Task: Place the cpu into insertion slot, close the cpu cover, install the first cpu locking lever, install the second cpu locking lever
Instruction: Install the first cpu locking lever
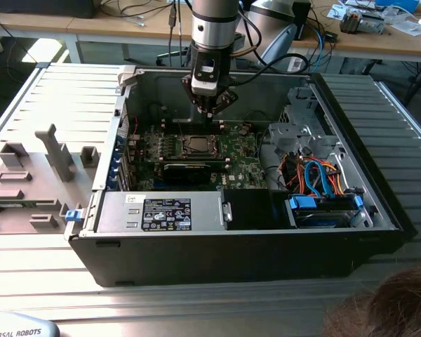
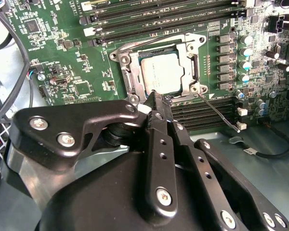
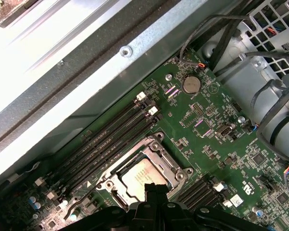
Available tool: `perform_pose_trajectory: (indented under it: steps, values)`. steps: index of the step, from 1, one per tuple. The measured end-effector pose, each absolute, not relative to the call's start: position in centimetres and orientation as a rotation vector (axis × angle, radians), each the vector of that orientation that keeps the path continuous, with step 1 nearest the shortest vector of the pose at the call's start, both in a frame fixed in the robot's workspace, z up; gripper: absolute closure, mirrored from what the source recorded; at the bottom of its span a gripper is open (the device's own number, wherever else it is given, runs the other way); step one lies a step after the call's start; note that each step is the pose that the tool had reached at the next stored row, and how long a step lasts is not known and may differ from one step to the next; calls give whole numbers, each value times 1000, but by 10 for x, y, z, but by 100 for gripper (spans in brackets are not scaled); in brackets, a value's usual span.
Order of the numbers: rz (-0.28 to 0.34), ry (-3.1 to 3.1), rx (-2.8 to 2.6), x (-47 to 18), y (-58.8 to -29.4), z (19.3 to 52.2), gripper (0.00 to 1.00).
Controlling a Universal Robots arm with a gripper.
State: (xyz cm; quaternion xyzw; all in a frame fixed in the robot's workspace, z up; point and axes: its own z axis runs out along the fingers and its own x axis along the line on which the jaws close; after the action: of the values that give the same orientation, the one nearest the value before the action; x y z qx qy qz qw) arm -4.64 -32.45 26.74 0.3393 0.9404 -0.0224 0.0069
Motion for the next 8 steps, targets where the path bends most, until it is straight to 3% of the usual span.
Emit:
perform_pose_trajectory:
  steps: [8]
  values:
    - [-70,2944,1053,-46,-324,267,89]
